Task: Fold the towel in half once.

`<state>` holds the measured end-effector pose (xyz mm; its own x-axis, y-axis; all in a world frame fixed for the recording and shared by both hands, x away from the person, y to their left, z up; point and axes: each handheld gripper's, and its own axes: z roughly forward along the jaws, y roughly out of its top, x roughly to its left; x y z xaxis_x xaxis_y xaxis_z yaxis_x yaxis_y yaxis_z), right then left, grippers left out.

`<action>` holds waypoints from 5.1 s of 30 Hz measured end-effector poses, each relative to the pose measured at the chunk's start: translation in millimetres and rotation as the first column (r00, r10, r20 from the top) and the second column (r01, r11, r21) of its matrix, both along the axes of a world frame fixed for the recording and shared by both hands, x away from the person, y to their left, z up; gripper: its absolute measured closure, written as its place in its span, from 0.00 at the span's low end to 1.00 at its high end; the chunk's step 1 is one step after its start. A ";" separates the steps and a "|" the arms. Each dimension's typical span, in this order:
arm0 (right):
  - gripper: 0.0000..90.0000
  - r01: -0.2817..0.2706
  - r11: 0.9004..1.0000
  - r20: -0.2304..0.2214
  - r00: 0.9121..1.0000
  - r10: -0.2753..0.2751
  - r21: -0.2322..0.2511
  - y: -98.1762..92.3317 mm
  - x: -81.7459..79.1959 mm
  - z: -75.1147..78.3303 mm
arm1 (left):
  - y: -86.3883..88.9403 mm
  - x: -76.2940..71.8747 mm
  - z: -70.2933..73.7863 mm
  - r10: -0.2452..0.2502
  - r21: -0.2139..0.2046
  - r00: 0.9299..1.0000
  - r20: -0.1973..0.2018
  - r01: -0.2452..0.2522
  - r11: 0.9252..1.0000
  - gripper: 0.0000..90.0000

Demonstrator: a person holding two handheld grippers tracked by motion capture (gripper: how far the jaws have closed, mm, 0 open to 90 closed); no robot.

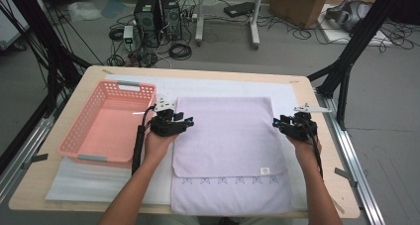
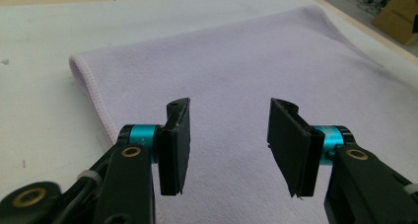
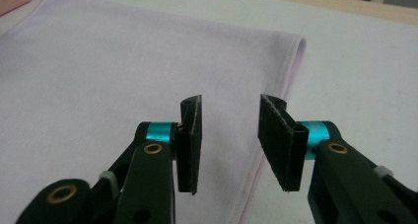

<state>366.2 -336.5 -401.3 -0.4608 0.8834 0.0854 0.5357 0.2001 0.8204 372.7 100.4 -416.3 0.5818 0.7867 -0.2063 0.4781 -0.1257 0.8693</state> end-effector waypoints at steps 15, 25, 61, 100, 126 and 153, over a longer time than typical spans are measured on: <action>0.62 -0.034 0.999 0.007 0.999 0.034 -0.023 -2.2 -43.4 -25.3 | 2.0 -41.6 -13.1 -0.059 0.018 0.998 0.019 0.058 0.998 0.52; 0.61 -0.048 0.999 -0.007 0.999 0.048 -0.010 -7.8 -63.8 -30.9 | 5.7 -60.3 -22.9 -0.069 0.026 0.998 0.000 0.069 0.997 0.53; 0.63 -0.038 0.999 0.012 0.999 0.039 -0.036 -3.2 -139.6 -33.1 | 32.0 -138.3 -33.5 -0.054 -0.007 0.993 -0.105 0.053 0.999 0.66; 0.95 -0.017 0.997 -0.080 0.997 0.011 -0.069 -3.4 -139.9 -40.5 | 27.4 -152.8 -26.2 -0.045 0.005 0.998 -0.054 0.045 0.999 0.97; 0.95 -0.004 1.000 -0.035 0.999 0.003 -0.031 -7.3 -203.4 -26.6 | 34.8 -218.3 -19.7 -0.064 -0.054 0.998 -0.018 0.063 0.997 0.97; 0.72 0.019 0.997 -0.041 0.999 -0.022 -0.076 -13.2 -249.9 -31.6 | 32.4 -241.5 -28.4 -0.071 -0.029 0.997 -0.027 0.070 0.997 0.59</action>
